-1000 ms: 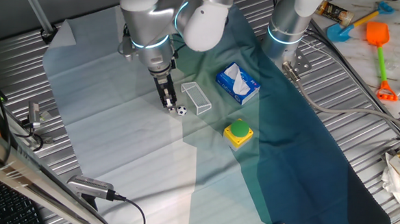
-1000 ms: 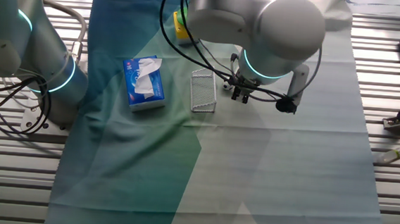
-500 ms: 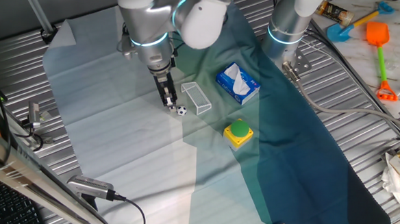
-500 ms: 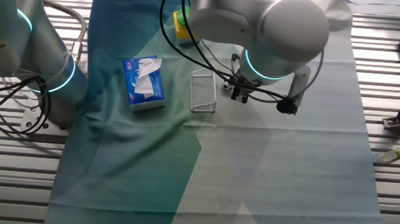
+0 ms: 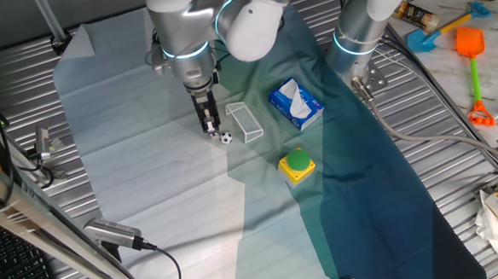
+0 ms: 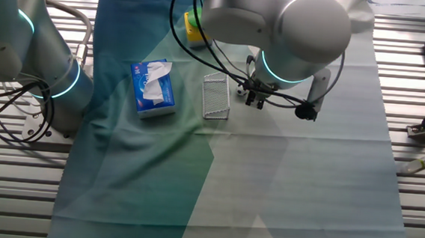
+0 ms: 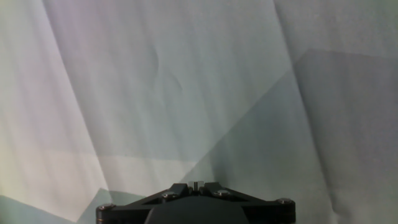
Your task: Push the soccer ball into the goal
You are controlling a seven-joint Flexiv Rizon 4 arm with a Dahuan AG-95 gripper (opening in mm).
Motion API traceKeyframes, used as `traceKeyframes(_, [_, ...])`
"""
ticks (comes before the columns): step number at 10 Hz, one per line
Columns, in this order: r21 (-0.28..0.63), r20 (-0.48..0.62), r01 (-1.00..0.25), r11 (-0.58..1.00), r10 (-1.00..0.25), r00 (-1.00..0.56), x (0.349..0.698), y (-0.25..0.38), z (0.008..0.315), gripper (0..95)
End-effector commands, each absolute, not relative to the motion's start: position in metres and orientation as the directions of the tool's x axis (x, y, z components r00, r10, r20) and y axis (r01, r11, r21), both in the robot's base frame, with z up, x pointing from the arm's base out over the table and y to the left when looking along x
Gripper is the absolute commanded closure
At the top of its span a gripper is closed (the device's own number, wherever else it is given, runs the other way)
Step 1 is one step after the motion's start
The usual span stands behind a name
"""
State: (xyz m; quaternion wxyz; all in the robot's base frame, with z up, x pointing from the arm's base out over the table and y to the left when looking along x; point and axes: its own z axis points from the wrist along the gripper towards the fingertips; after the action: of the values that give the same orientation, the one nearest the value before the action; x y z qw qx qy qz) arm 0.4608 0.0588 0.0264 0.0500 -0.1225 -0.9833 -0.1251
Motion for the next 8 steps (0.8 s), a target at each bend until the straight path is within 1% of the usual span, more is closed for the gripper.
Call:
traceKeyframes(1, [0.229,0.116,0.254,0.940,0.232,-0.966,0.4593,0.0586,0.0272,95.0])
traceKeyframes(8, [0.194,0.121,0.254,0.948,0.234,-0.965,0.4593,0.0586,0.0272,95.0])
